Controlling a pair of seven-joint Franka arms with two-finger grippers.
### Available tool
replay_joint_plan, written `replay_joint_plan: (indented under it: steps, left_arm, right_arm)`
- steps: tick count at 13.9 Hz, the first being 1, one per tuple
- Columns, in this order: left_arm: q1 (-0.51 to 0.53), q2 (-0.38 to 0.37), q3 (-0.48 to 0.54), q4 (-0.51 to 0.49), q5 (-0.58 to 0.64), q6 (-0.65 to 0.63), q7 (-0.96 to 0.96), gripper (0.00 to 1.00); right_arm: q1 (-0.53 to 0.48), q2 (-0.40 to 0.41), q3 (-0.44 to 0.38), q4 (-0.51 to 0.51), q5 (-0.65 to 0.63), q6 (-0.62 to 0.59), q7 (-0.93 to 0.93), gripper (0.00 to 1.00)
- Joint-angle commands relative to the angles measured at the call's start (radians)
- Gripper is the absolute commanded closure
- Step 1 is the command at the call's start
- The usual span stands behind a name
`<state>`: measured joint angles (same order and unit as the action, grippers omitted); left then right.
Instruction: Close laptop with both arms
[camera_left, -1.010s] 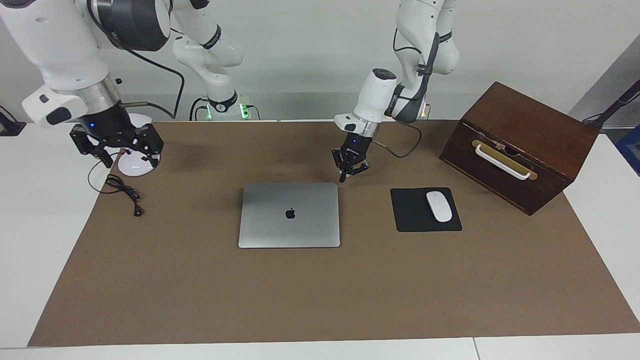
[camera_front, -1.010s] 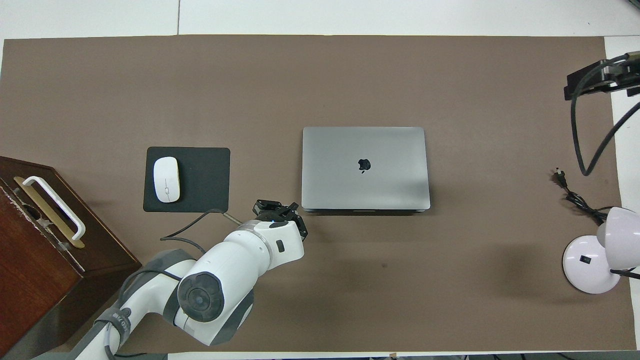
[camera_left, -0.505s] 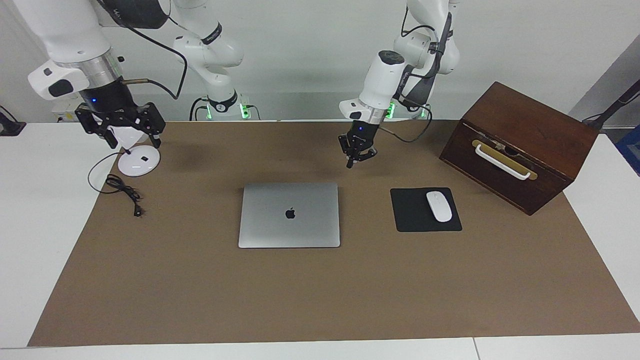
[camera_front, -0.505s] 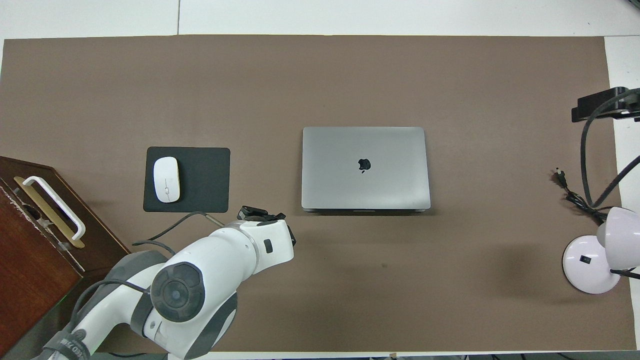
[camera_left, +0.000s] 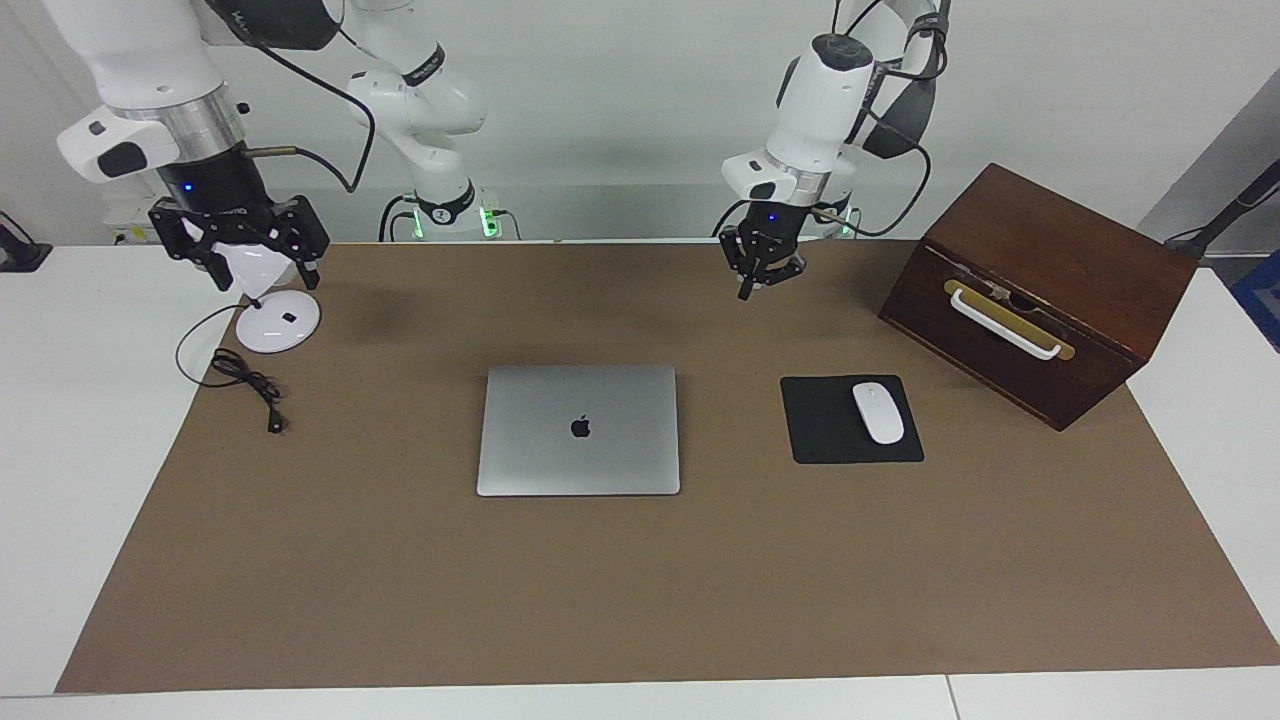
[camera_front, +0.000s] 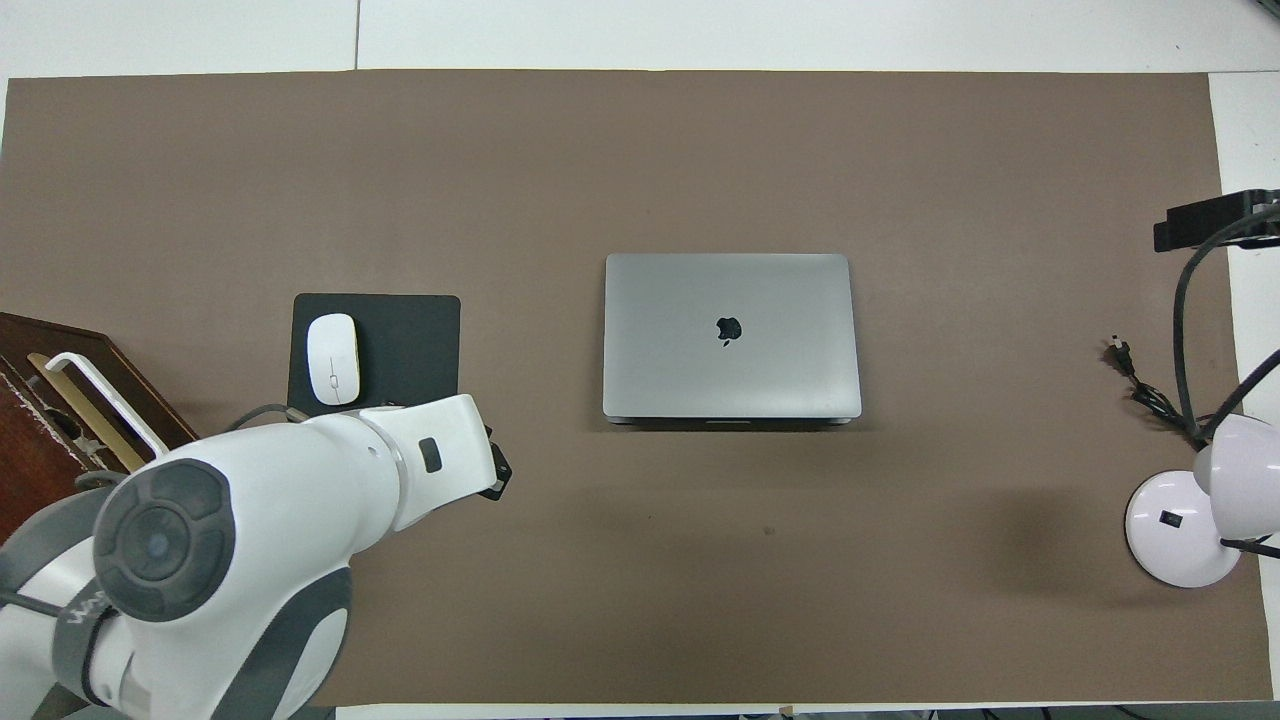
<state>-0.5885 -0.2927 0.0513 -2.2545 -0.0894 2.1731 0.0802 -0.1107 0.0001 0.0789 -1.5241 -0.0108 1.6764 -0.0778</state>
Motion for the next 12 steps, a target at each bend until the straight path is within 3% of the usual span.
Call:
replay_joint_plan:
  steps: [1, 2, 3, 5, 12]
  left_arm:
    - [0.076, -0.013, -0.005, 0.061, 0.005, -0.120, 0.073, 1.00]
    - [0.103, -0.013, -0.005, 0.084, 0.005, -0.156, 0.085, 1.00]
    - [0.127, -0.013, -0.005, 0.104, 0.005, -0.183, 0.085, 0.94]
    - [0.166, -0.013, -0.007, 0.133, 0.040, -0.217, 0.082, 0.00]
    - [0.380, -0.013, -0.007, 0.185, 0.051, -0.248, 0.081, 0.00]
  right_arm:
    - [-0.014, -0.028, 0.001, -0.034, 0.020, 0.023, -0.100, 0.00]
    - [-0.015, -0.026, 0.001, -0.027, 0.032, 0.019, -0.097, 0.00]
    - [-0.018, -0.023, -0.001, -0.015, 0.038, 0.013, -0.099, 0.00]
    - [-0.018, -0.022, -0.011, -0.007, 0.038, -0.009, -0.103, 0.00]
    - [-0.001, -0.043, -0.011, -0.037, 0.035, -0.093, 0.090, 0.00]
